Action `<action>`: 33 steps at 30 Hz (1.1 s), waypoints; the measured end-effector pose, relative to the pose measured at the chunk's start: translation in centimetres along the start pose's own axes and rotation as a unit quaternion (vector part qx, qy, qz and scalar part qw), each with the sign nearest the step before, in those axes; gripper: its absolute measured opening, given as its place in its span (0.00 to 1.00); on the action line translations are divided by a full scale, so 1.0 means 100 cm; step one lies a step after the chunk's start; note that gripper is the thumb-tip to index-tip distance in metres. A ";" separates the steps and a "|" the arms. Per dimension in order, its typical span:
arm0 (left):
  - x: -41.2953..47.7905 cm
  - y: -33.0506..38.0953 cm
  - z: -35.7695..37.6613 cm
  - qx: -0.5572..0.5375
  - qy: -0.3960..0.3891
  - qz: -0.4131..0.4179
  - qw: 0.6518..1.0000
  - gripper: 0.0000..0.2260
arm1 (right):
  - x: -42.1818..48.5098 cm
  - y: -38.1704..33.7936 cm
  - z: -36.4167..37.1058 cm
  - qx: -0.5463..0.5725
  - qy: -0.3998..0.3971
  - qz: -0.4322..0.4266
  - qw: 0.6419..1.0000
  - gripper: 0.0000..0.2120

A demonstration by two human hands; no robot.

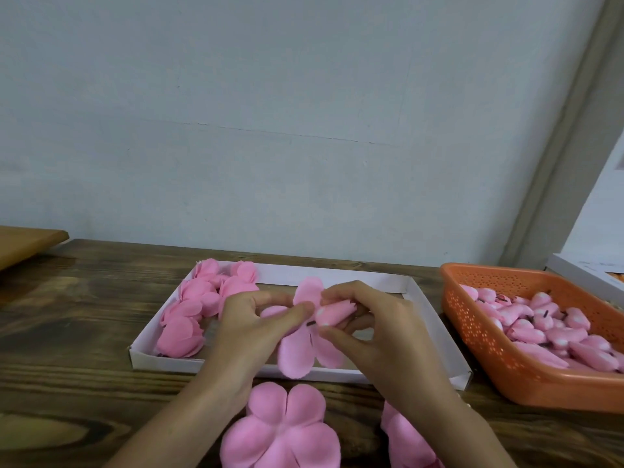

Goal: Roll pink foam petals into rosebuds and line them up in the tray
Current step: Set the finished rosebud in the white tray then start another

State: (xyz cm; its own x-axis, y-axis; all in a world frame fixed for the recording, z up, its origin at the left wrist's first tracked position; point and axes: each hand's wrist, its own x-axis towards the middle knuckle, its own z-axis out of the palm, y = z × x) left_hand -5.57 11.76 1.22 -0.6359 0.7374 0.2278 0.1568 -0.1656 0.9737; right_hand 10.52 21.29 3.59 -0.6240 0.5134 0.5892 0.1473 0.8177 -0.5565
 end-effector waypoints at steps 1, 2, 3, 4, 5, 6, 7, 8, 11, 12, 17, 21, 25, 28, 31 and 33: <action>-0.001 0.000 0.000 0.006 -0.007 0.014 1.000 0.02 | 0.000 -0.001 0.001 -0.006 0.005 -0.006 1.000 0.17; -0.002 0.001 0.001 0.010 -0.013 0.027 1.000 0.03 | -0.001 -0.002 0.003 -0.012 0.011 -0.013 1.000 0.19; -0.003 0.001 0.002 0.010 -0.018 0.036 0.999 0.03 | -0.002 -0.003 0.004 -0.019 0.017 -0.016 1.000 0.19; -0.003 0.001 0.002 0.009 -0.020 0.043 0.999 0.04 | -0.002 -0.003 0.006 -0.021 0.025 -0.016 0.999 0.20; -0.003 0.001 0.003 0.007 -0.020 0.049 0.999 0.04 | -0.003 -0.003 0.007 -0.016 0.034 -0.012 0.999 0.19; -0.003 0.001 0.003 0.007 -0.017 0.057 0.998 0.05 | -0.004 -0.003 0.009 -0.004 0.043 -0.005 0.999 0.18; -0.002 0.002 0.003 0.013 -0.013 0.068 0.998 0.04 | -0.004 -0.003 0.010 0.010 0.051 0.003 0.999 0.17; -0.001 0.002 0.002 0.024 -0.011 0.082 0.996 0.04 | -0.004 -0.002 0.011 0.022 0.059 0.011 0.998 0.16; -0.001 0.005 0.004 0.030 -0.023 0.113 0.993 0.07 | -0.003 -0.003 0.013 0.040 0.073 0.020 0.996 0.14; -0.001 0.007 0.004 0.032 -0.028 0.121 0.992 0.08 | -0.003 -0.003 0.013 0.046 0.075 0.020 0.996 0.14; -0.004 0.009 0.008 0.110 -0.049 0.192 0.974 0.11 | -0.002 -0.002 0.009 0.098 0.066 0.052 0.992 0.17; -0.004 0.005 0.010 0.101 -0.047 0.202 0.973 0.10 | -0.002 -0.001 0.007 0.112 0.067 0.058 0.990 0.25; -0.002 0.002 0.008 0.081 -0.084 0.210 0.971 0.10 | -0.002 0.000 0.005 0.105 0.076 0.057 0.990 0.28; 0.000 0.001 0.005 0.062 -0.127 0.206 0.968 0.11 | -0.002 0.000 0.002 0.093 0.083 0.037 0.992 0.29; 0.002 0.004 0.001 0.036 -0.161 0.195 0.967 0.11 | -0.002 0.003 0.000 0.053 0.072 -0.004 0.996 0.24; 0.002 0.006 -0.001 0.029 -0.182 0.191 0.964 0.10 | -0.003 0.006 0.000 0.014 0.064 -0.027 0.997 0.15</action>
State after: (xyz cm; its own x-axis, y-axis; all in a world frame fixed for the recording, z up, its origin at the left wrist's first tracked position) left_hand -5.74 11.75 1.85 -0.2184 0.8120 0.5412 0.3763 -0.4416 0.8145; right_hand 10.76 21.63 3.11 -0.5265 0.4990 0.6883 0.0929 0.8386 -0.5368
